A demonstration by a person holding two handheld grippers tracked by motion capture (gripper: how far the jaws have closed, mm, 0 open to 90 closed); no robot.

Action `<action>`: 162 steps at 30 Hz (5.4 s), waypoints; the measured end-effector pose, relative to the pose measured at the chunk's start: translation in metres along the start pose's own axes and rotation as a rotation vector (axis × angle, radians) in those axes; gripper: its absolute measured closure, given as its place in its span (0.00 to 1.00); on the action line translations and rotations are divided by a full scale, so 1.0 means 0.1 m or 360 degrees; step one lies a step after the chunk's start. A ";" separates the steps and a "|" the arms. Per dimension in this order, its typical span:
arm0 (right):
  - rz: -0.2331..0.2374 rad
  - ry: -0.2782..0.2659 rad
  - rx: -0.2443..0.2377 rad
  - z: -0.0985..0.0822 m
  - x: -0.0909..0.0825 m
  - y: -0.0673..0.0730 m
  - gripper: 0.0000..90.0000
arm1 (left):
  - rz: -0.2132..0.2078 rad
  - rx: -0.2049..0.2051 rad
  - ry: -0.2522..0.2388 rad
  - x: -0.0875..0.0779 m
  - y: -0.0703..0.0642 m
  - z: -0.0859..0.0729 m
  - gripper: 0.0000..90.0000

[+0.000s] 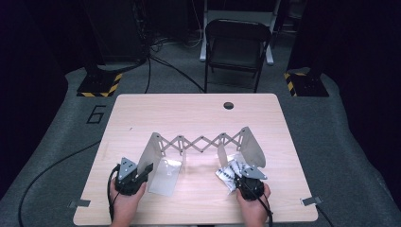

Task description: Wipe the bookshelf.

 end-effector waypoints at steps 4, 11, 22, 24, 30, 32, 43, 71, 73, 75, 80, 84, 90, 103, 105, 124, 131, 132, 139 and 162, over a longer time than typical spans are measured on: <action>-0.0066 -0.0043 -0.0140 0.00 0.00 0.01 0.79 | -0.0008 0.0000 0.0013 -0.01 0.00 -0.01 0.88; -0.0105 -0.0016 -0.0215 0.01 -0.02 0.06 0.73 | -0.0002 0.0007 0.0008 0.00 0.00 0.00 0.89; -0.0030 -0.0004 0.0054 0.00 0.00 0.06 0.80 | -0.0006 -0.0012 0.0009 0.01 0.01 -0.01 0.92; -0.0048 0.0017 0.0062 0.04 0.04 0.05 0.80 | -0.0013 -0.0019 0.0015 0.01 0.01 -0.01 0.92; -0.0043 0.0055 0.0125 0.17 0.20 0.07 0.81 | -0.0019 -0.0028 0.0012 0.01 0.01 -0.01 0.93; -0.0041 0.0047 0.0093 0.19 0.23 0.07 0.81 | -0.0017 -0.0031 0.0010 0.01 0.00 -0.01 0.93; -0.0043 0.0036 0.0049 0.01 0.01 0.02 0.81 | 0.0036 -0.0031 0.0033 0.00 0.01 -0.01 0.95; -0.0172 0.0039 -0.0005 0.02 0.02 -0.02 0.81 | 0.0047 -0.0024 0.0038 0.00 -0.01 -0.02 0.97; -0.0188 0.0036 0.0004 0.09 0.11 -0.02 0.81 | 0.0042 -0.0023 0.0035 0.00 -0.01 -0.02 0.97; -0.0197 0.0036 0.0031 0.16 0.20 -0.02 0.81 | 0.0037 -0.0023 0.0036 0.00 -0.01 -0.02 0.97; -0.0211 0.0020 0.0060 0.24 0.33 -0.05 0.81 | 0.0037 -0.0028 0.0030 0.00 -0.02 -0.02 0.96; -0.0201 0.0033 0.0048 0.22 0.30 -0.05 0.81 | 0.0062 -0.0013 0.0030 0.01 -0.02 -0.02 0.97; -0.0193 0.0080 0.0003 0.07 0.11 -0.09 0.80 | 0.0078 -0.0016 0.0039 0.01 -0.02 -0.02 0.97; -0.0240 0.0040 -0.0057 0.14 0.19 -0.09 0.80 | 0.0071 -0.0016 0.0026 0.01 -0.01 -0.02 0.97; -0.0251 0.0036 -0.0054 0.20 0.27 -0.09 0.80 | 0.0061 -0.0018 0.0038 0.00 -0.02 -0.02 0.97; -0.0222 0.0070 -0.0128 -0.09 -0.09 -0.13 0.80 | 0.0086 -0.0021 0.0038 0.01 -0.02 -0.02 0.98; -0.0221 0.0067 -0.0061 0.15 0.19 -0.07 0.79 | 0.0080 -0.0019 0.0039 0.01 -0.02 -0.02 0.98; -0.0219 0.0077 -0.0084 0.17 0.22 -0.07 0.79 | 0.0079 -0.0022 0.0037 0.01 -0.02 -0.03 0.98; -0.0172 0.0092 -0.0093 0.14 0.17 -0.04 0.79 | 0.0078 -0.0025 0.0035 0.00 -0.02 -0.03 0.98; -0.0120 0.0099 -0.0076 0.12 0.15 -0.04 0.79 | 0.0071 -0.0026 0.0025 0.01 -0.02 -0.03 0.97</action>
Point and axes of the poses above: each handheld gripper's, and its own axes: x roughly forward along the jaws, z roughly out of its top, y roughly to its left, the point moved 10 cm from there along x, roughly forward along the jaws, and after that the axes turned 13 degrees about -z, right-handed, at the moved point
